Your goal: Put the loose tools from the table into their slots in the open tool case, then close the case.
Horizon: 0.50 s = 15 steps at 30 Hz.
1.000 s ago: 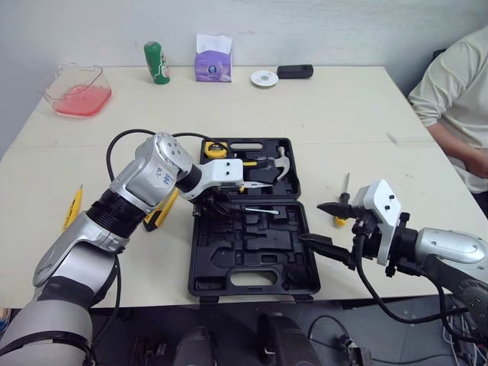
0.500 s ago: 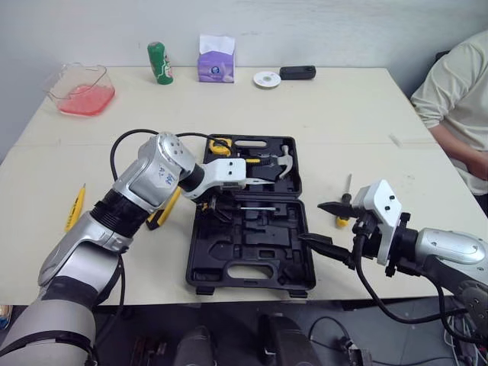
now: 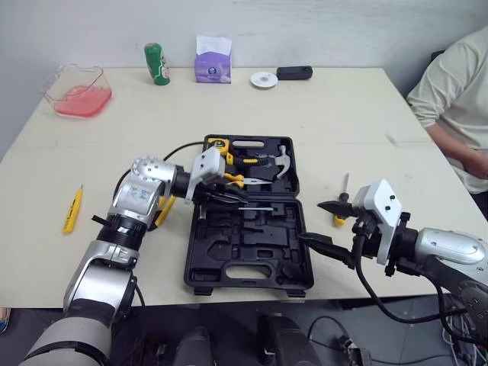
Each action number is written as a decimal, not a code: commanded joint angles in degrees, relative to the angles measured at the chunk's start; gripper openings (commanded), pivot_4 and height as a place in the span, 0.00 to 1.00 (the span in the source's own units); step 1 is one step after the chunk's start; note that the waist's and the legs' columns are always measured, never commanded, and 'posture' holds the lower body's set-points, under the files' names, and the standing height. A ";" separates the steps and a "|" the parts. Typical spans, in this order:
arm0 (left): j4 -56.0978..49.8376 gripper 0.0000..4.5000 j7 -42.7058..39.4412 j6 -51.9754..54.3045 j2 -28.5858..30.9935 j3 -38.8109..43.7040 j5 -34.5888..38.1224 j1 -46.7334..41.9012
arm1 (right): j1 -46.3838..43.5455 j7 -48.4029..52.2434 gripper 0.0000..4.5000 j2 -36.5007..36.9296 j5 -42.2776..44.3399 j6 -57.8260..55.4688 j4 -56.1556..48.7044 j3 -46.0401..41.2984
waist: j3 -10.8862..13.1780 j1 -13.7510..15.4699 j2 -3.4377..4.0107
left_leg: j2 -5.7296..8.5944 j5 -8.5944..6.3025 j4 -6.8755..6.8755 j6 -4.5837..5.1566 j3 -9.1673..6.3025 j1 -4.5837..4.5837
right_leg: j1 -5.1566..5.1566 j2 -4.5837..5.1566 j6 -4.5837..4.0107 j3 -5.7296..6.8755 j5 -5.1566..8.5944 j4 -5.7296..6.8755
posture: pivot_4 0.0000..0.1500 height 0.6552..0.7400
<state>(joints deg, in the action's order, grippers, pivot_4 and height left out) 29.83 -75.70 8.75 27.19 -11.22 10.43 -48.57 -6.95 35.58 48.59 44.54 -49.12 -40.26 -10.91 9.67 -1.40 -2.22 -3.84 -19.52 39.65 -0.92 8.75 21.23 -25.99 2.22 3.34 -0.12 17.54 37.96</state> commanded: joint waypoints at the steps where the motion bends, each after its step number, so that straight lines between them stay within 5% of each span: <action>1: 3.20 0.01 0.59 -3.75 -0.77 0.63 -1.02 -0.85 | -1.22 0.61 1.00 0.15 0.43 0.61 -0.73 0.10 | 0.00 0.25 0.00 | 0.03 -0.01 0.01 0.02 -0.04 -0.01 | 0.05 0.03 0.01 0.02 -0.01 -0.02 | 1.00 1.00; 15: 9.48 0.01 6.82 -2.82 -0.94 -9.79 -15.26 1.67 | -2.11 0.38 1.00 0.10 -0.08 0.19 0.35 1.48 | -0.91 1.34 0.29 | 0.05 -0.18 0.21 0.26 -0.35 -0.25 | 0.61 0.08 0.07 0.30 -0.03 -0.19 | 1.00 1.00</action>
<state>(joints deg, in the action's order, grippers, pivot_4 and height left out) 36.73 -69.20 3.92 25.80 -15.99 0.77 -50.58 -8.65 35.80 48.62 44.45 -49.16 -39.85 -9.15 8.76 -0.07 -1.93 -3.80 -19.71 39.82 -0.65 8.41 20.91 -25.32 2.30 3.41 0.17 17.51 37.75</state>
